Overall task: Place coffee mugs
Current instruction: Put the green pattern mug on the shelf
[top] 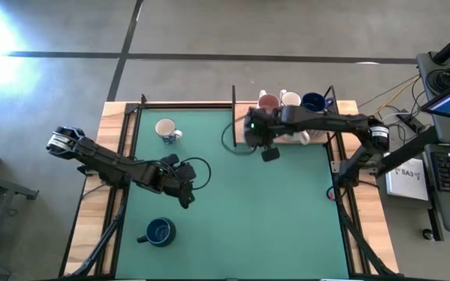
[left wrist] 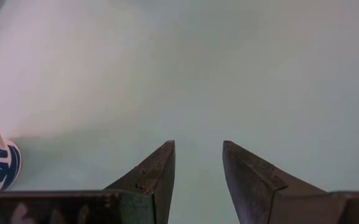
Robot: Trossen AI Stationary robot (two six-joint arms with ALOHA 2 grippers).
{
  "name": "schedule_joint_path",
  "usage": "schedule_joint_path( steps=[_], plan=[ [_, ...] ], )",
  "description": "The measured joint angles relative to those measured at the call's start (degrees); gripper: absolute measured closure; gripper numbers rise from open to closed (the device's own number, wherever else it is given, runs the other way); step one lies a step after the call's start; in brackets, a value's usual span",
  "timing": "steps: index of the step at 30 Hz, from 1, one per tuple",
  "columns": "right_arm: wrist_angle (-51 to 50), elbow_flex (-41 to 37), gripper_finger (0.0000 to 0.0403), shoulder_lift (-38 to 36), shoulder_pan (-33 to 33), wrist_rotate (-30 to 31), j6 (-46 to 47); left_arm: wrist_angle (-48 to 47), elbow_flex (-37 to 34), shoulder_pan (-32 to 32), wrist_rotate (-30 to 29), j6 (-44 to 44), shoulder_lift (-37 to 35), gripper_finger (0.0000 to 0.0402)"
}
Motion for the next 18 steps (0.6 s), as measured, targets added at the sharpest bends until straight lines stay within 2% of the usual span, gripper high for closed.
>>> schedule_joint_path(
  steps=[8,18],
  plan=[
    [4.5,0.0,0.0380,0.7,-8.7,-6.3,-1.8,1.1,0.0,1.1,-0.1,1.5,-0.7,0.0284],
    [7.1,0.3,0.0380,4.1,-11.1,-7.1,-5.7,2.0,0.0,1.8,-1.5,1.8,-0.7,0.0284]
  ],
)
